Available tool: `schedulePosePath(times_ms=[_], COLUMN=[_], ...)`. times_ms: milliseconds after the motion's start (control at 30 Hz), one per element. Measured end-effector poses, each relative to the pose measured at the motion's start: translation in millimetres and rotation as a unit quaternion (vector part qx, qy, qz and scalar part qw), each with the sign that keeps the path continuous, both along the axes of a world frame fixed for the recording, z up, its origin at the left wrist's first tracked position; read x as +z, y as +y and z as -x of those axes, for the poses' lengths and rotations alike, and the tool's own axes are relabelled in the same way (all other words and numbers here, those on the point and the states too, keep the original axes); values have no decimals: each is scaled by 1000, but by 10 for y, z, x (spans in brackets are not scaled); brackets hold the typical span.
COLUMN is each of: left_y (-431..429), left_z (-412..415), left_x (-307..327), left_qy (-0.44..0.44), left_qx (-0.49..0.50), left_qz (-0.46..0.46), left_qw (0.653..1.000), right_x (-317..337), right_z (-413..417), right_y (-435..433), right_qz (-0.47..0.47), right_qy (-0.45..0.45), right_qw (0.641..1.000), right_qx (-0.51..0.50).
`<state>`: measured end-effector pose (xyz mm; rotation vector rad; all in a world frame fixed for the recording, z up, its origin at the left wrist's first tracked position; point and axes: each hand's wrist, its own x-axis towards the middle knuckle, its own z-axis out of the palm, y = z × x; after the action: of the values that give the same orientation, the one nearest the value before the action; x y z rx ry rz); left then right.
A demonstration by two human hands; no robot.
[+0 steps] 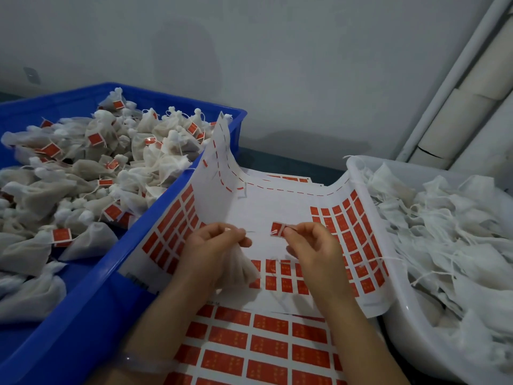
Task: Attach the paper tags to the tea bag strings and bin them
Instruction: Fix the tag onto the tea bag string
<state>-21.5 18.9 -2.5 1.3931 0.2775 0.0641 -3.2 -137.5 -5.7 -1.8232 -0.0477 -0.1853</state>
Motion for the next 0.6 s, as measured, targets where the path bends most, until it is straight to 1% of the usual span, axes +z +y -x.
schedulePosePath(times_ms=[67,167,267,367,600], left_y=[-20,-53,-89,-96,-67], left_z=[23,39,76,91,115], left_x=[-2,-5,9,12,44], left_qy=[-37,-79,-136,-184,-237], left_qx=[-35,-57,-67,-57,-42], left_qz=[-18,-110,-160,-187,-215], left_qw=[999,989,975,963,947], right_x=[-21,-25,12,30,33], right_z=[95,180,213,215,206], right_y=[-26,-63,-92,-103,-159], right_qz=[-88,-172,-211,-238,-313], right_qy=[15,21,12,17,40], right_qw=[996,983,973,966,941], right_qx=[-30,-67,-88,-100,-125])
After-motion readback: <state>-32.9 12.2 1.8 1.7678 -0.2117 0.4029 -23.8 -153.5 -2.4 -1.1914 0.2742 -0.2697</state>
